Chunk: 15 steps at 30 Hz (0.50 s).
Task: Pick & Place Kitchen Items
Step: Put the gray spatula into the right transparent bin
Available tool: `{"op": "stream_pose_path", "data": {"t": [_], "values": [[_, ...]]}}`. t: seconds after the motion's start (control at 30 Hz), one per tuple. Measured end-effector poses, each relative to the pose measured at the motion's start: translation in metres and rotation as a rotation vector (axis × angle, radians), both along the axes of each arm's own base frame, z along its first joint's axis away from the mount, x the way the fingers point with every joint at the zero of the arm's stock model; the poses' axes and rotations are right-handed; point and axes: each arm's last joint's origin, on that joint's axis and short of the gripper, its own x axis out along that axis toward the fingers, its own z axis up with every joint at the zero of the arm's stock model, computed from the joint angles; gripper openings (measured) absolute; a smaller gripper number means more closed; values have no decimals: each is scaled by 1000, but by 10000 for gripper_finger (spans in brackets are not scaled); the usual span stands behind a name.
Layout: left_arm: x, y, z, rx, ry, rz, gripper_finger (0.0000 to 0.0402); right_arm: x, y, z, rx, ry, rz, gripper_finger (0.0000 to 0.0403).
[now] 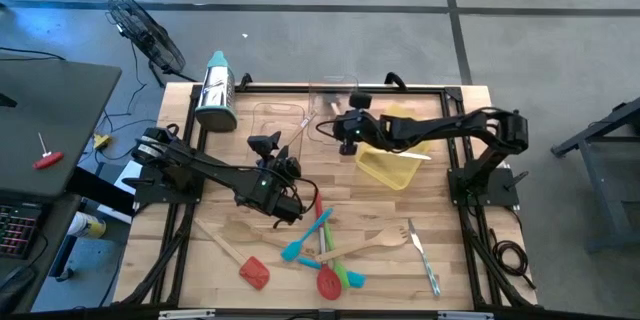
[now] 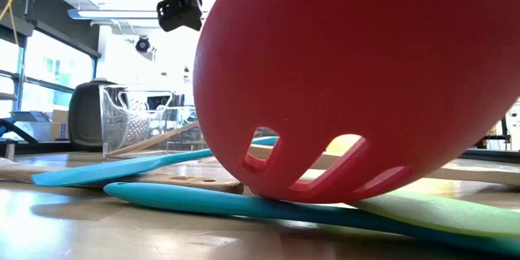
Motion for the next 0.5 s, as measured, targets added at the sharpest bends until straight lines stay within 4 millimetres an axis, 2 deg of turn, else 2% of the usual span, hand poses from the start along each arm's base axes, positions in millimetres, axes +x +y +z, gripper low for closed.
{"op": "stream_pose_path", "data": {"t": [0.13,0.5], "values": [[0,0,0,-5,0,1,251,4,1,-9,17,18,11,50],[0,0,0,-6,2,1,251,7,11,-12,13,26,40,69]]}}
